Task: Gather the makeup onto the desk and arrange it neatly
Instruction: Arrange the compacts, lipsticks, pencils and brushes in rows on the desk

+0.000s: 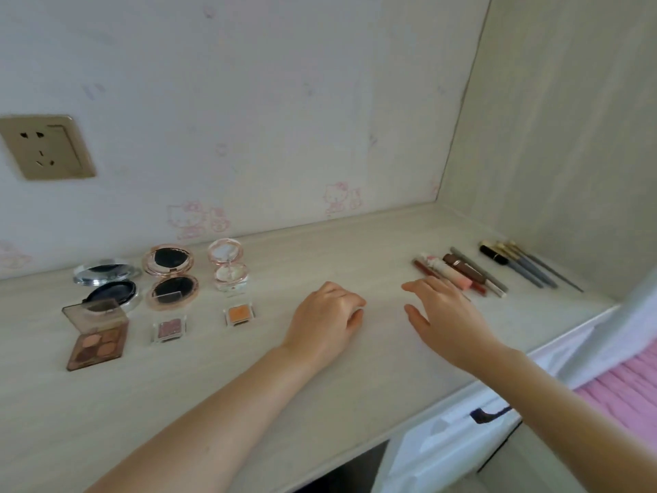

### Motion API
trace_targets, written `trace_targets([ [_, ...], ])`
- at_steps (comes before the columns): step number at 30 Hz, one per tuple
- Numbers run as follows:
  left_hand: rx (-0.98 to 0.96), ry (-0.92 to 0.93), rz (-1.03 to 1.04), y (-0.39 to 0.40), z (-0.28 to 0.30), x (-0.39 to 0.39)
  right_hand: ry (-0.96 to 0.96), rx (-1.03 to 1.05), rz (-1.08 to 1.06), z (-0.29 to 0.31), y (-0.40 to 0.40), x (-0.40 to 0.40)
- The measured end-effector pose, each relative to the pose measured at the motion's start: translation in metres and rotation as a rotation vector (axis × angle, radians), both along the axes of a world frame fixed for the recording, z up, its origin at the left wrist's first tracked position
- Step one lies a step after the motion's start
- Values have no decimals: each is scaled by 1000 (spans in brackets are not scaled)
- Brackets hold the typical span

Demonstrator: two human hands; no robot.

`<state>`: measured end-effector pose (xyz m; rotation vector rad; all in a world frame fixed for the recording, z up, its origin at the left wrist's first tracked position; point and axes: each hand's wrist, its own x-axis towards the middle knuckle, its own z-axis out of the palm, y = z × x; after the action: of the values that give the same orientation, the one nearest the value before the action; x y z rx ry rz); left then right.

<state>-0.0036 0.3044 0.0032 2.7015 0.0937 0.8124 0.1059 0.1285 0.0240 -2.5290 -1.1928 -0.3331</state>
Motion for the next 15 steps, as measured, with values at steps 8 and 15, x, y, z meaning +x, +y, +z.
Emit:
trace_targets([
  [8,-13,92,-65,-34,7,80,-4,54,-133,-6,-51,64],
  [15,24,163,-79,-46,15,142,9,-24,-222,-4,-69,103],
])
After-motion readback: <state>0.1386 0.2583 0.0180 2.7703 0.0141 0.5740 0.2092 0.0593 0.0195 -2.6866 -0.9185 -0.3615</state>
